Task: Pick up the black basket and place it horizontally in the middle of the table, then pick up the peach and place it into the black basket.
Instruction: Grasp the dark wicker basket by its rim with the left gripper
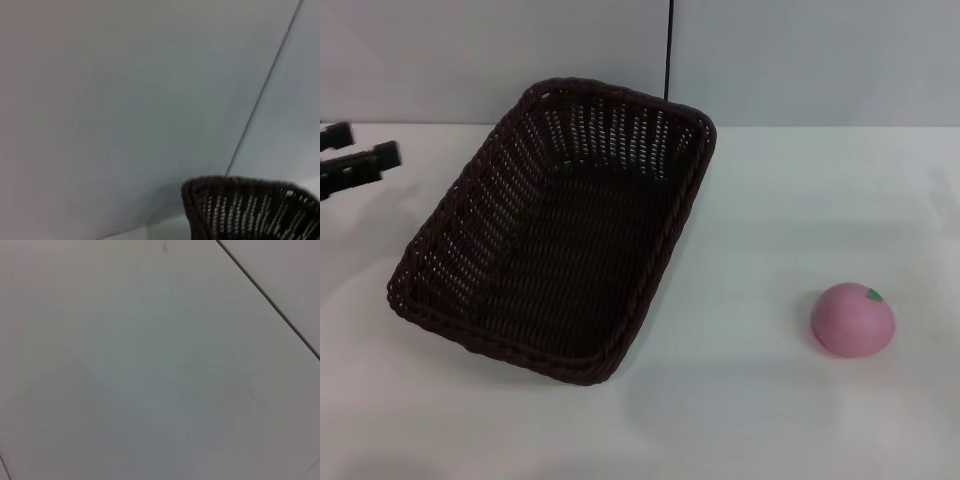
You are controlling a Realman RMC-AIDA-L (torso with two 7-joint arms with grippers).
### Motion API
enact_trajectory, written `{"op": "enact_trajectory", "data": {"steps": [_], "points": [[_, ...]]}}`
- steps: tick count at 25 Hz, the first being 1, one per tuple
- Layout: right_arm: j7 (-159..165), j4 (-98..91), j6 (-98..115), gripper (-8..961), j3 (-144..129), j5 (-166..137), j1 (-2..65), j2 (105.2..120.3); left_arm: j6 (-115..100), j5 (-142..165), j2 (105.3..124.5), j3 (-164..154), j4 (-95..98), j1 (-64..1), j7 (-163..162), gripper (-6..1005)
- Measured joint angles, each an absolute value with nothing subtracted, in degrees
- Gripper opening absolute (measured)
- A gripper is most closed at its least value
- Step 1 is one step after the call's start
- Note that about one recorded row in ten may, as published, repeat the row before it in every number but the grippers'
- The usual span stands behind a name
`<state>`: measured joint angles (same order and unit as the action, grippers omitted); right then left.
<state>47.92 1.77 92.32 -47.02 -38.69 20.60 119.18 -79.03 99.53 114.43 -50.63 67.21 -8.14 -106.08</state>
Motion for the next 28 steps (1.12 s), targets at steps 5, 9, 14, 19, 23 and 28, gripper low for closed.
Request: {"op": "enact_trajectory", "data": {"steps": [5, 9, 14, 19, 23, 28], "points": [[48.0, 1.8, 92.7, 677, -46.9, -38.7, 20.2, 119.17, -80.9, 115.9, 116.65, -50.7, 78.2, -14.1, -117.9, 831], [48.5, 1.8, 92.7, 677, -46.9, -38.6, 19.9, 119.18, -89.3, 127.5, 117.4, -50.6, 81.8, -22.9, -128.0, 831], [48.6, 1.8, 92.8, 677, -46.9, -38.6, 19.9, 119.18, -89.3, 139.5, 118.37, -55.5, 83.9, -27.7, -135.8, 830], [48.7, 1.8, 92.5, 677, -46.4, -38.6, 19.8, 119.18, -87.0, 146.5, 118.33, -60.5, 83.6, -30.0, -140.9, 830], [48.7, 1.8, 92.4, 676, -46.4, -38.6, 19.6, 119.18, -86.6, 152.8, 118.48, -65.3, 81.9, -32.4, -144.9, 829], [49.2, 1.5, 92.7, 676, -46.3, -38.6, 19.5, 119.09, -86.8, 153.5, 118.54, -67.7, 78.3, -34.2, -146.4, 826]]}}
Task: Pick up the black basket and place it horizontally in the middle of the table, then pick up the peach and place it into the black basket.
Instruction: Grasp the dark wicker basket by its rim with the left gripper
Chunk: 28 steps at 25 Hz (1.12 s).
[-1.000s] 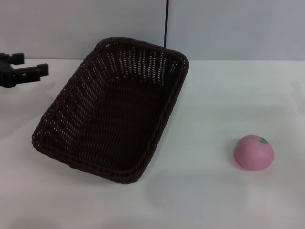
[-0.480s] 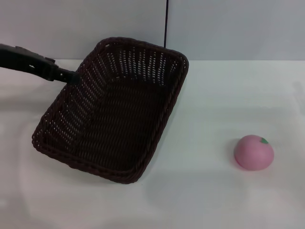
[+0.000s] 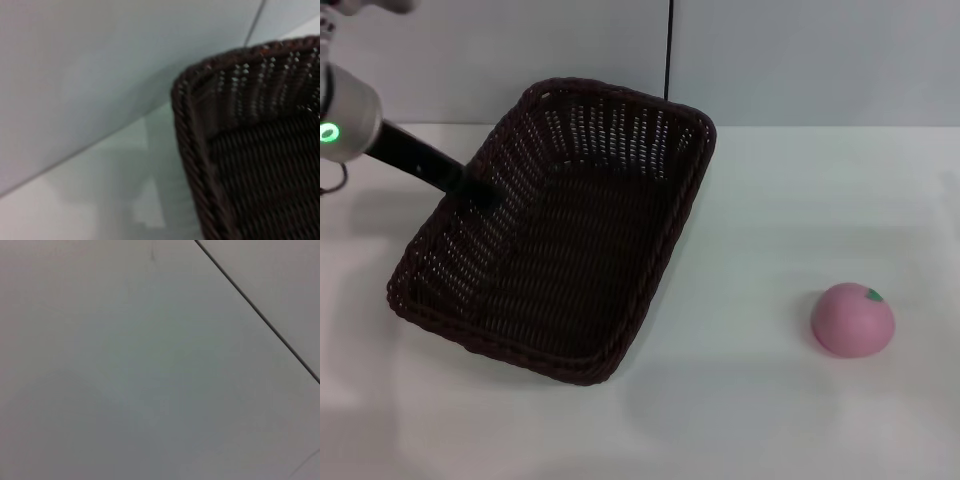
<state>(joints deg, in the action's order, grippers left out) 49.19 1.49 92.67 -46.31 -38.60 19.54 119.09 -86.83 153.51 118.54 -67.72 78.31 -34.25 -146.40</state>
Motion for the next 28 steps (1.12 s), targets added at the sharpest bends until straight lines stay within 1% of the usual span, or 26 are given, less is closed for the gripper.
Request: {"op": "enact_trajectory", "data": {"steps": [9, 19, 24, 28], "points": [[50.7, 0.1, 92.4, 676, -46.3, -38.8, 19.1, 119.01, -84.0, 153.2, 118.74, -70.1, 69.8, -37.4, -147.0, 801], [50.8, 0.0, 92.2, 676, -46.3, -38.7, 19.2, 118.9, -82.8, 153.9, 118.49, -70.8, 67.2, -39.3, -146.5, 772], [50.8, 0.0, 91.5, 676, -46.3, -38.7, 19.5, 118.9, -82.5, 154.1, 118.46, -71.3, 67.4, -39.4, -145.4, 590], [50.8, -0.1, 91.3, 676, -46.3, -38.7, 19.5, 118.91, -81.3, 153.6, 118.52, -71.3, 68.4, -38.9, -144.3, 401]]}}
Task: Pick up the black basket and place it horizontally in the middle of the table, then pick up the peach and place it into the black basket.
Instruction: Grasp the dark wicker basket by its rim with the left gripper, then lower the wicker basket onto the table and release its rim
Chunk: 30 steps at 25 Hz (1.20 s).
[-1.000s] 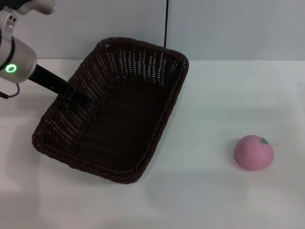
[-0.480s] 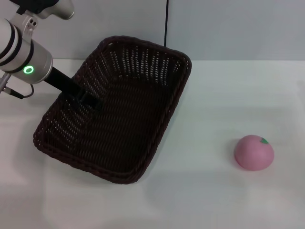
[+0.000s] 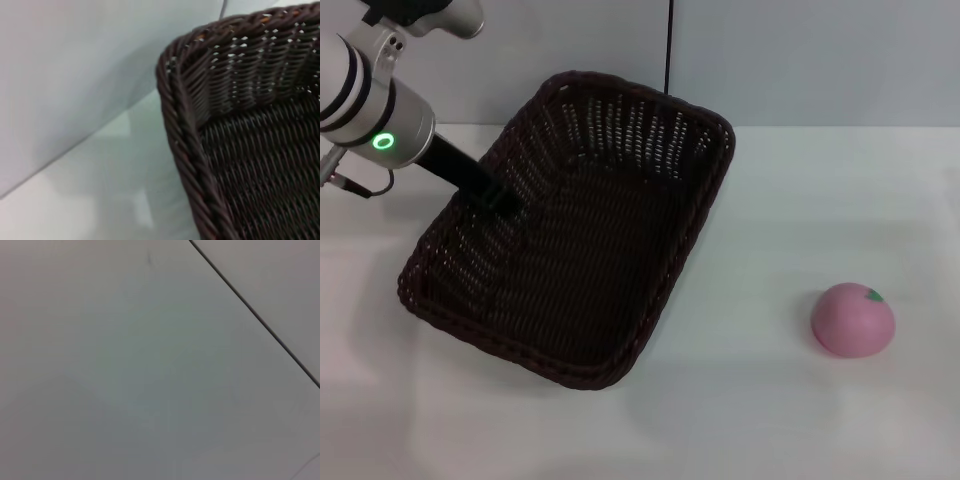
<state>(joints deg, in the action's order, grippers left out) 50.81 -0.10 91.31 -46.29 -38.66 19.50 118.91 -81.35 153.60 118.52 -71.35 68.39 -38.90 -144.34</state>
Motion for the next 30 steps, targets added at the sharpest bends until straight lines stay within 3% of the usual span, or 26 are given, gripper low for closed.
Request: {"op": "enact_trajectory", "data": {"steps": [1, 13, 30], "points": [[50.8, -0.3, 91.1, 676, -46.2, -38.7, 19.4, 118.91, -80.9, 153.4, 118.53, -71.3, 68.6, -38.9, -144.0, 354], [50.8, -0.7, 90.7, 675, -46.1, -38.6, 19.0, 118.92, -83.6, 158.6, 118.59, -73.2, 71.4, -43.3, -131.3, 221], [53.2, -0.8, 90.7, 675, -46.1, -38.6, 17.2, 118.84, -80.7, 146.6, 118.92, -83.7, 79.6, -42.9, -99.2, 206]]}}
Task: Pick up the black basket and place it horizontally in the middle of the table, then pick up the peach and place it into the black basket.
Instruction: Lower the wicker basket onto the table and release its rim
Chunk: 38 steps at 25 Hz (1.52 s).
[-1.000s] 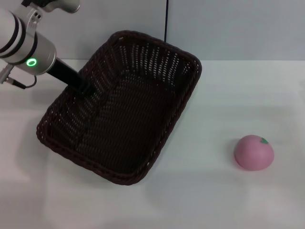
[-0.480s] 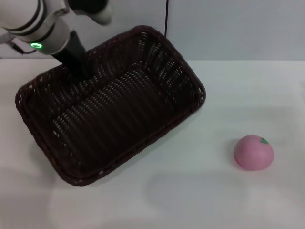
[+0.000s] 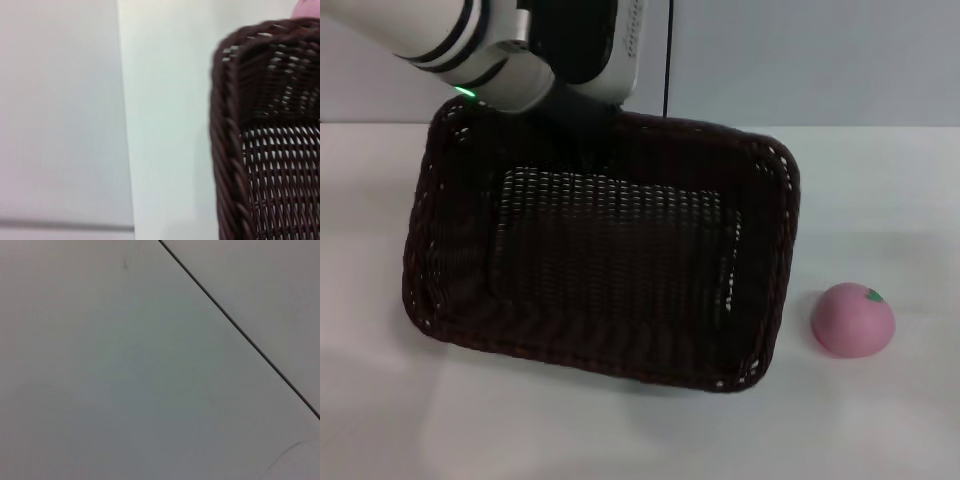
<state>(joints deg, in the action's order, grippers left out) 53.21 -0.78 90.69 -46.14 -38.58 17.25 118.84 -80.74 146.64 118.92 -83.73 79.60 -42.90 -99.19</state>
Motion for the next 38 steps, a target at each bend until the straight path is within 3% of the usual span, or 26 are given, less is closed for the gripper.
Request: {"op": "enact_trajectory", "data": {"steps": [18, 38], "points": [[53.3, -1.1, 90.6, 674, -46.1, -38.9, 17.8, 118.92, -75.9, 152.4, 119.01, -92.2, 80.5, -40.5, -111.7, 172], [53.2, -1.1, 90.0, 674, -46.1, -38.7, 17.6, 118.82, -72.1, 156.1, 119.0, -97.4, 81.6, -38.8, -116.8, 372]]}}
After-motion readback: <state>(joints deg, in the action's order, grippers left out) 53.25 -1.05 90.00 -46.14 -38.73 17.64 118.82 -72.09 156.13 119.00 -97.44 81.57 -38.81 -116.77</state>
